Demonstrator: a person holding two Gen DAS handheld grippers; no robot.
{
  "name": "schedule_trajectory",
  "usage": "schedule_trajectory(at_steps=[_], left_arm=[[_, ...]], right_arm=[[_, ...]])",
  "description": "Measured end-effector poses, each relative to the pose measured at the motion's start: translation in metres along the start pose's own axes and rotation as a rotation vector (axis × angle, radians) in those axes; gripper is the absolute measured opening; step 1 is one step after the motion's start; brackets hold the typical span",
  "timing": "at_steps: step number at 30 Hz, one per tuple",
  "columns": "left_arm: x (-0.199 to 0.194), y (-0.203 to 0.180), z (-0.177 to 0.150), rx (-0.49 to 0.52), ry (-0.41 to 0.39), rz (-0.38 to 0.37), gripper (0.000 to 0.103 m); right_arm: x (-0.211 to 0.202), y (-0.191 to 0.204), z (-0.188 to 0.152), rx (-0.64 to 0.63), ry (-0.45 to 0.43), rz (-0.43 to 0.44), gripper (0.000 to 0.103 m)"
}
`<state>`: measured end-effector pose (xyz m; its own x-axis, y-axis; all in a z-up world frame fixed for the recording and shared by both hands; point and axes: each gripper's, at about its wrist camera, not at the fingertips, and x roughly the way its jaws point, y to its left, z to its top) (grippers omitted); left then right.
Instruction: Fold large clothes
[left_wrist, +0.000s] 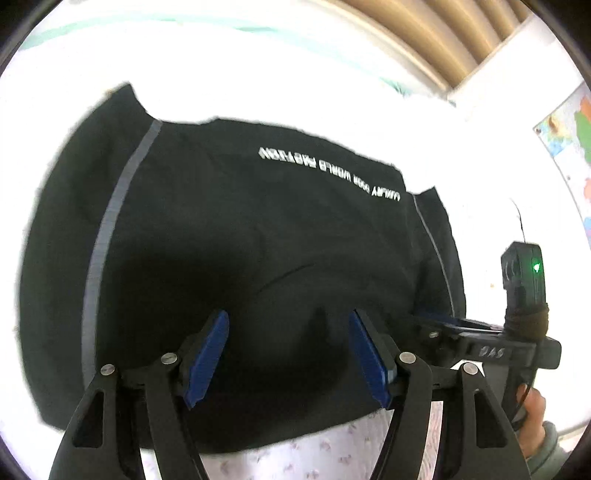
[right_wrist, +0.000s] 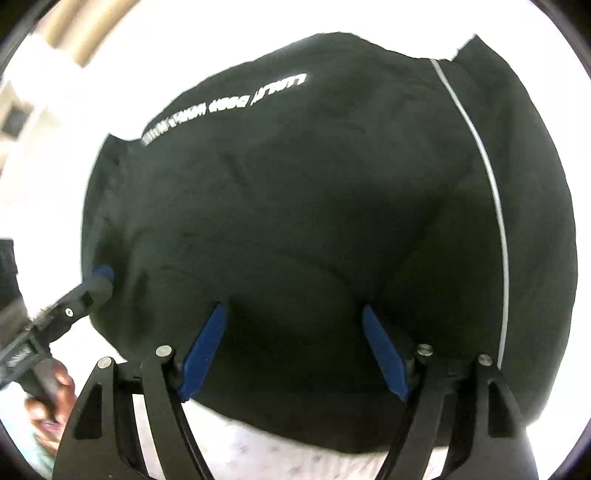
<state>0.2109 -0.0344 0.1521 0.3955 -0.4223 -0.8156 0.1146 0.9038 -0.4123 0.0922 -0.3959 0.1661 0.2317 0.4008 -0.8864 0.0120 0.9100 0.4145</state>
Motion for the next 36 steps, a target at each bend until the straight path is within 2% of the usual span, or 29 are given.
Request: schedule_trajectory(at_steps=[3, 5, 8, 13, 17, 20, 23, 25, 31, 36], left_arm=[[-0.039, 0.014, -0.011, -0.014, -0.034, 0.039, 0.068], [-0.067, 0.033, -0.015, -0.001, -0.069, 0.068, 0.068], [-0.096, 0.044, -0.015, -0.002, -0.103, 0.114, 0.068], [-0.118, 0.073, -0.008, -0.044, -0.128, 0.183, 0.069], [-0.127, 0.102, 0.0, -0.093, -0.127, 0.18, 0.069], [-0.11, 0.116, 0.011, -0.116, -0.108, 0.166, 0.069], [-0.097, 0.136, 0.02, -0.151, -0.079, 0.138, 0.068], [-0.084, 0.151, 0.023, -0.188, -0.057, 0.096, 0.068], [-0.038, 0.18, 0.024, -0.294, 0.025, -0.008, 0.068], [-0.005, 0.192, 0.025, -0.348, 0.075, -0.072, 0.069]], right_arm=[[-0.028, -0.004, -0.008, 0.015, -0.042, -0.009, 0.079], [-0.047, -0.012, -0.021, 0.009, -0.082, -0.042, 0.079], [-0.081, -0.02, -0.02, 0.004, -0.151, -0.092, 0.079], [-0.115, -0.021, -0.004, -0.016, -0.27, -0.183, 0.08], [-0.128, -0.029, 0.005, -0.016, -0.326, -0.239, 0.08], [-0.137, -0.054, 0.008, 0.017, -0.344, -0.243, 0.08], [-0.129, -0.068, 0.012, 0.051, -0.353, -0.228, 0.08], [-0.122, -0.08, 0.016, 0.071, -0.344, -0.212, 0.08], [-0.074, -0.111, 0.027, 0.144, -0.273, -0.17, 0.08], [-0.039, -0.135, 0.037, 0.218, -0.218, -0.084, 0.08]])
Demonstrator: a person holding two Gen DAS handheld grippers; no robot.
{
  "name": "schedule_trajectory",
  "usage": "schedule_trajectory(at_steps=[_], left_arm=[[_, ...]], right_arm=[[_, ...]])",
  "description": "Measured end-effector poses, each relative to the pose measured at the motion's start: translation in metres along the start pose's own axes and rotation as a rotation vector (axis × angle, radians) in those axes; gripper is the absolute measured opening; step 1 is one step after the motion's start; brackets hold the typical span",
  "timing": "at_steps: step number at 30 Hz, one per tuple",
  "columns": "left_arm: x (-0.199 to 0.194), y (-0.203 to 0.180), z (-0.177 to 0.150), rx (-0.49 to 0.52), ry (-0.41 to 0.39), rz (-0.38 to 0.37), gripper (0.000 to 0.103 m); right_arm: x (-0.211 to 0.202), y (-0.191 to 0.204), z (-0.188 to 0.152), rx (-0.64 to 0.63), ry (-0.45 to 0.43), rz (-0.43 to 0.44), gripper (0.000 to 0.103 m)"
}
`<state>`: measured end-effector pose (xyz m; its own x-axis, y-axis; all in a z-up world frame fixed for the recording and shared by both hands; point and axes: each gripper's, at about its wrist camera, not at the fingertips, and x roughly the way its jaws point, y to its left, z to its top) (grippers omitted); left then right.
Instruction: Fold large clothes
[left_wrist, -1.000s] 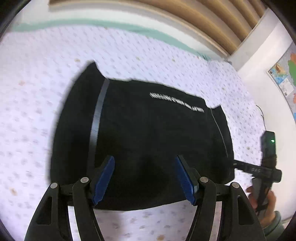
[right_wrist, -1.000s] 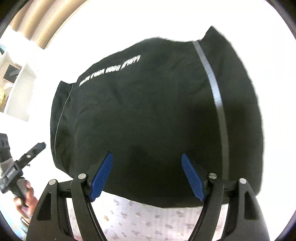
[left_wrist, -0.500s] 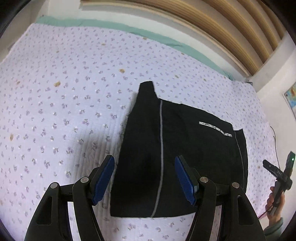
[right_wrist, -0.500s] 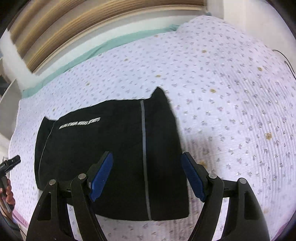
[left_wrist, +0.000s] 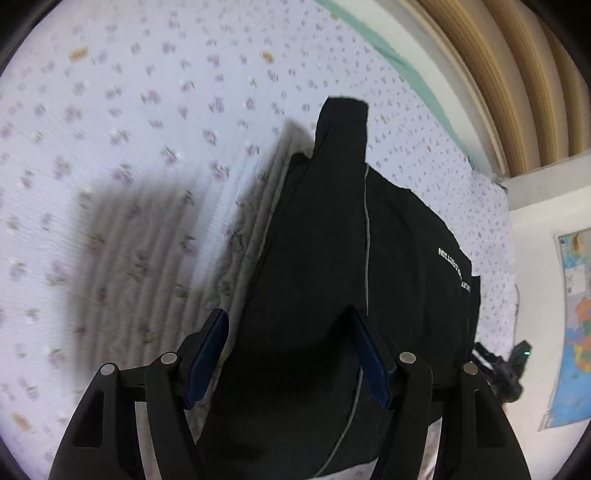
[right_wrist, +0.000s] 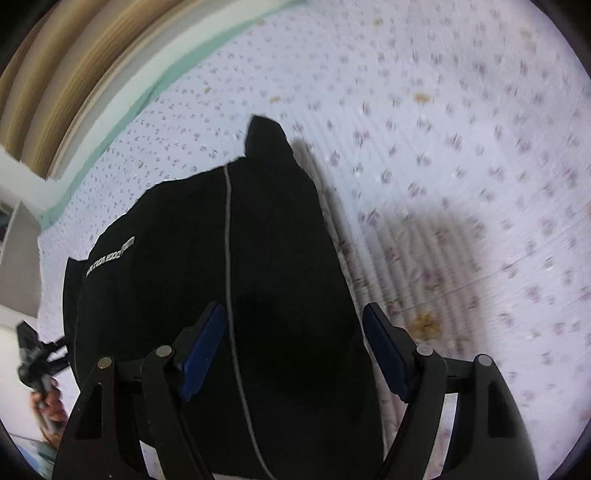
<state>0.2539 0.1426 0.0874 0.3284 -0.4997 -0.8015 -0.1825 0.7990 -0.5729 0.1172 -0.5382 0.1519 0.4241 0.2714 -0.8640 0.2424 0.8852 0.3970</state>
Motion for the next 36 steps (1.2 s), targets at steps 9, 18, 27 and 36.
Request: schedule_trajectory(at_steps=[9, 18, 27, 36], left_arm=[[0.036, 0.002, 0.014, -0.019, 0.053, -0.066, 0.069], [0.048, 0.028, 0.016, -0.168, 0.112, -0.324, 0.074], [0.084, 0.026, 0.021, -0.161, 0.194, -0.366, 0.077], [0.079, -0.017, 0.01, -0.044, 0.123, -0.327, 0.044]], right_arm=[[0.037, -0.02, 0.005, 0.05, 0.064, 0.114, 0.08], [0.032, -0.039, 0.008, 0.153, 0.06, 0.322, 0.084], [0.085, -0.02, 0.008, 0.063, 0.204, 0.345, 0.09], [0.077, 0.022, 0.01, -0.103, 0.159, 0.371, 0.054]])
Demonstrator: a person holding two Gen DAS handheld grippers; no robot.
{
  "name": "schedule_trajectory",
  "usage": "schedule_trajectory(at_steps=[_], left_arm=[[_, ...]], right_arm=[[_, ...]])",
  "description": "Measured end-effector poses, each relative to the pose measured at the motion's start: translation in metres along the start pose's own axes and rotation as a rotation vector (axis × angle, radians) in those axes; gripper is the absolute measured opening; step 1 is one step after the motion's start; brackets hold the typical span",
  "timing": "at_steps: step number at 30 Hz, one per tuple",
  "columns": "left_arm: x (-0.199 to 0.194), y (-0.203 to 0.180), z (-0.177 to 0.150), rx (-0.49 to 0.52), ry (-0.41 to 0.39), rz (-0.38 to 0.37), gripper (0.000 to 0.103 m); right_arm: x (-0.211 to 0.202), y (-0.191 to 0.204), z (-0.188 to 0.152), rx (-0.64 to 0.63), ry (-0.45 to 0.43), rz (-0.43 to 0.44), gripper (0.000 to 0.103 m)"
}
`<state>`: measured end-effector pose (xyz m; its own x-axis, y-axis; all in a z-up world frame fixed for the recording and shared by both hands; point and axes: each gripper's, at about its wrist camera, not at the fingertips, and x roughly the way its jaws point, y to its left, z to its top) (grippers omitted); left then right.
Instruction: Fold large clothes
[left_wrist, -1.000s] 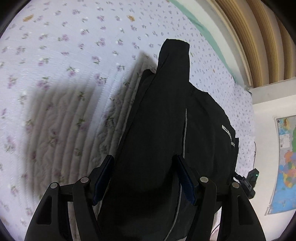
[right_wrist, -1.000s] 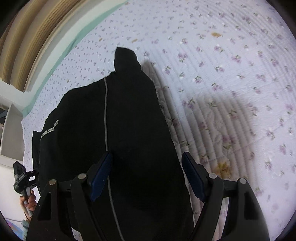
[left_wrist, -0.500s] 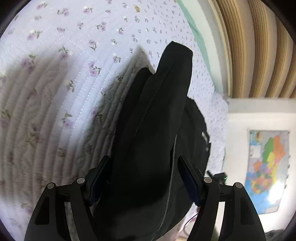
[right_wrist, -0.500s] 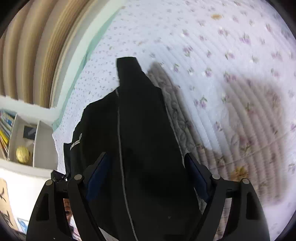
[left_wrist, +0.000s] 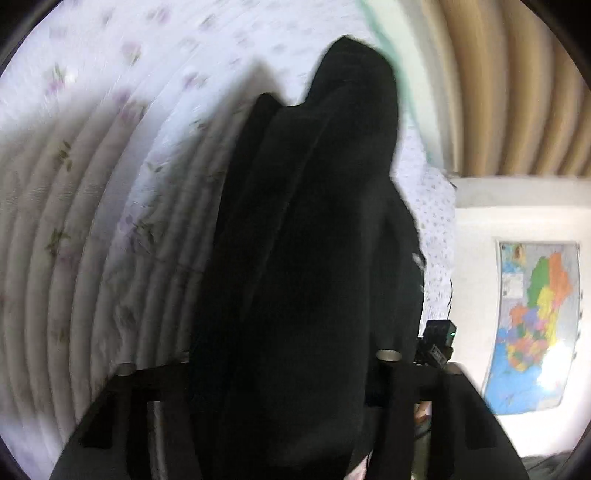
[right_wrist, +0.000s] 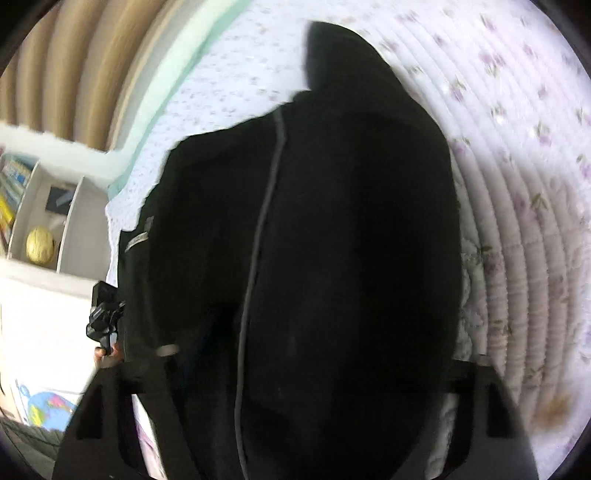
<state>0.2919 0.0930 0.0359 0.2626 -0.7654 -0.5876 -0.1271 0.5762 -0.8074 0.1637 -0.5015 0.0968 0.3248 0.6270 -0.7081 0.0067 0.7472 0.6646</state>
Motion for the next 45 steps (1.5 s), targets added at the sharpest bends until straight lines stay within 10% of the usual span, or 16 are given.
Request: schedule_trajectory(at_steps=[11, 20, 30, 37, 45], left_arm=[[-0.064, -0.136, -0.104, 0.255, -0.091, -0.138, 0.038], [-0.106, -0.158, -0.198, 0.287, -0.113, -0.19, 0.038], [-0.083, -0.064, -0.245, 0.191, -0.105, -0.141, 0.038], [-0.073, -0.006, -0.253, 0.141, -0.192, -0.183, 0.04], [-0.052, 0.041, -0.244, 0.003, -0.159, -0.325, 0.053]], right_arm=[[-0.051, 0.072, -0.048, -0.157, -0.132, 0.093, 0.04], [-0.07, 0.079, -0.064, -0.201, -0.155, 0.06, 0.04], [-0.028, 0.062, -0.084, -0.233, -0.021, -0.041, 0.04], [-0.03, 0.038, -0.097, -0.242, -0.13, -0.047, 0.04], [-0.01, -0.032, -0.108, -0.074, -0.142, -0.057, 0.076]])
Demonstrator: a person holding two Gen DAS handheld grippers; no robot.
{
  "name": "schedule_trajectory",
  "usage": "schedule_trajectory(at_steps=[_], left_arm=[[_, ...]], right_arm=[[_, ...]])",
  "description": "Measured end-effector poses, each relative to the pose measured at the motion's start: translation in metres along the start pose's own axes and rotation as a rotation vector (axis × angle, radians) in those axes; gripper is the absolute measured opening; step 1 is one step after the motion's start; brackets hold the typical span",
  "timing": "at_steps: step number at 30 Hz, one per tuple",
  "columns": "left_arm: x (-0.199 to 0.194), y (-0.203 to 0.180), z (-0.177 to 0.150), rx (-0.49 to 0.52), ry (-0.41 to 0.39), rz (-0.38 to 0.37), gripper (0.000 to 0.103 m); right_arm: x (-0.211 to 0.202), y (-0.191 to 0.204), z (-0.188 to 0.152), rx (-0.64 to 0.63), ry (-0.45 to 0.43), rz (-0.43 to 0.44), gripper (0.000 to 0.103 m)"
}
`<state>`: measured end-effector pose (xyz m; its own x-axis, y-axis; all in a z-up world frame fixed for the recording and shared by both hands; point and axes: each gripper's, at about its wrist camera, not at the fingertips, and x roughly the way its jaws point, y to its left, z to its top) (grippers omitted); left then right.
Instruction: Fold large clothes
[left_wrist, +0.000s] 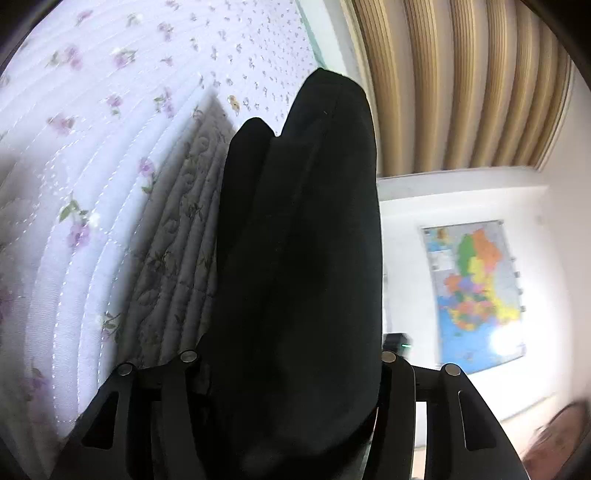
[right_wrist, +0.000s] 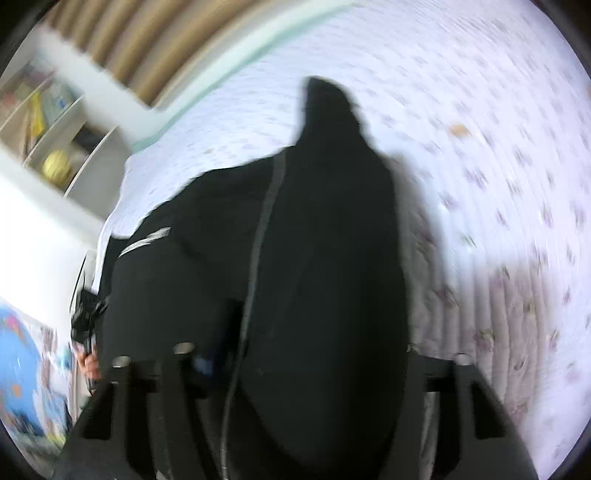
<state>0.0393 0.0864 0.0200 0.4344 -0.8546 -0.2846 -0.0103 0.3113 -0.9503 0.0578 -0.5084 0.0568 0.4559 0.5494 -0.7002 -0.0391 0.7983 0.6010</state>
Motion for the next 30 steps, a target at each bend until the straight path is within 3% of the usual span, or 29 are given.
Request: schedule_trajectory(at_steps=[3, 5, 9, 11, 13, 14, 15, 16, 18, 20, 23, 24, 25, 30], left_arm=[[-0.016, -0.011, -0.006, 0.047, -0.005, 0.072, 0.054], [-0.032, -0.025, -0.014, 0.077, -0.025, 0.169, 0.058], [-0.051, -0.08, -0.035, 0.242, -0.133, 0.461, 0.058], [-0.038, -0.121, -0.053, 0.368, -0.153, 0.623, 0.058], [-0.003, -0.166, -0.069, 0.481, -0.155, 0.731, 0.058], [0.018, -0.187, -0.081, 0.542, -0.153, 0.757, 0.058], [0.01, -0.181, -0.086, 0.583, -0.147, 0.756, 0.058], [0.03, -0.191, -0.099, 0.622, -0.141, 0.747, 0.058], [0.061, -0.211, -0.115, 0.685, -0.121, 0.743, 0.058], [0.079, -0.209, -0.12, 0.711, -0.093, 0.794, 0.058], [0.118, -0.182, -0.104, 0.686, -0.036, 0.889, 0.058], [0.121, -0.151, -0.096, 0.685, -0.01, 0.911, 0.058], [0.124, -0.145, -0.093, 0.684, 0.001, 0.921, 0.059], [0.129, -0.119, -0.082, 0.646, -0.03, 0.881, 0.061]], right_arm=[[-0.006, -0.003, -0.007, 0.104, -0.034, 0.042, 0.077], [-0.026, 0.002, -0.019, 0.1, -0.067, -0.008, 0.078], [-0.073, 0.038, -0.039, -0.014, -0.164, -0.238, 0.082], [-0.085, 0.061, -0.046, -0.081, -0.195, -0.24, 0.082], [-0.083, 0.099, -0.052, -0.169, -0.204, -0.238, 0.082], [-0.078, 0.12, -0.056, -0.218, -0.204, -0.254, 0.081], [-0.069, 0.144, -0.061, -0.275, -0.198, -0.285, 0.081], [-0.06, 0.159, -0.064, -0.313, -0.19, -0.311, 0.081], [-0.042, 0.176, -0.072, -0.375, -0.164, -0.355, 0.081], [-0.017, 0.186, -0.07, -0.39, -0.128, -0.369, 0.081], [0.012, 0.176, -0.066, -0.397, -0.052, -0.378, 0.08], [0.027, 0.177, -0.066, -0.414, -0.02, -0.409, 0.076], [0.037, 0.173, -0.066, -0.426, 0.004, -0.427, 0.076], [0.066, 0.161, -0.069, -0.446, 0.031, -0.448, 0.078]])
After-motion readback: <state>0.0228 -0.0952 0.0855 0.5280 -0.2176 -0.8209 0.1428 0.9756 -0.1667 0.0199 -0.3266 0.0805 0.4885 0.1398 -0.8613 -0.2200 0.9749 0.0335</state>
